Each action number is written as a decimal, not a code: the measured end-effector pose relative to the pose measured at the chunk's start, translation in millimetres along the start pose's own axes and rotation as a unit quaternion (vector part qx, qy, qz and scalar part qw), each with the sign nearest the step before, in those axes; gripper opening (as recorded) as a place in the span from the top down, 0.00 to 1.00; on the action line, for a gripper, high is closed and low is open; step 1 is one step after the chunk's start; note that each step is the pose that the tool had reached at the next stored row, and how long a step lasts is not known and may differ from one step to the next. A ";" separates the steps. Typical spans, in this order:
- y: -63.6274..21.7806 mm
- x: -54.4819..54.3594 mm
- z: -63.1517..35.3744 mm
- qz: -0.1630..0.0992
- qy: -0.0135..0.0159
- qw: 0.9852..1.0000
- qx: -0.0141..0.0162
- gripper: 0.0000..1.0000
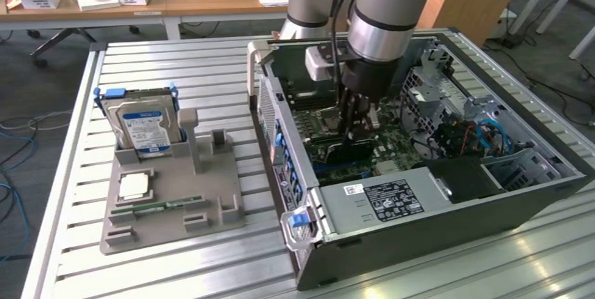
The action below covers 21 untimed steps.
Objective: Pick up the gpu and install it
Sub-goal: 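Insert the gpu into the slot, then press down on the gpu until it lock into place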
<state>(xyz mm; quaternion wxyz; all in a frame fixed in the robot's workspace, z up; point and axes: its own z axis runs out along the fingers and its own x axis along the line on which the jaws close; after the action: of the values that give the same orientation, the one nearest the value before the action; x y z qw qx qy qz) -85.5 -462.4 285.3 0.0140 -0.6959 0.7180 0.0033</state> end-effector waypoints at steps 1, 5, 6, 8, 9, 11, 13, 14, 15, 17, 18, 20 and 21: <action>0.0 -0.3 -2.9 0.000 0.000 1.000 0.000 0.67; -0.1 -1.4 -15.1 0.000 0.000 1.000 0.000 0.67; -0.2 -1.5 -18.0 0.000 0.000 1.000 0.000 0.67; -0.2 -1.8 -23.4 0.000 0.000 1.000 0.000 0.67; -0.3 -2.0 -25.9 0.000 0.000 1.000 0.000 0.67; -0.3 -2.1 -30.6 0.000 0.000 1.000 0.000 0.67; -0.4 -2.2 -33.6 0.000 0.000 1.000 0.000 0.67; -0.4 -2.2 -33.8 0.000 0.000 1.000 0.000 0.67; -0.4 -2.2 -33.8 0.000 0.000 1.000 0.000 0.67; -0.4 -2.2 -33.8 0.000 0.000 1.000 0.000 0.67; -0.4 -2.2 -33.8 0.000 0.000 1.000 0.000 0.67; -0.4 -2.2 -33.8 0.000 0.000 1.000 0.000 0.67; -0.4 -2.2 -33.8 0.000 0.000 1.000 0.000 0.67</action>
<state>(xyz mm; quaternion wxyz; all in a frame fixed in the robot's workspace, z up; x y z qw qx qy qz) -85.5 -461.0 319.2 0.0142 -0.6958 0.7181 0.0033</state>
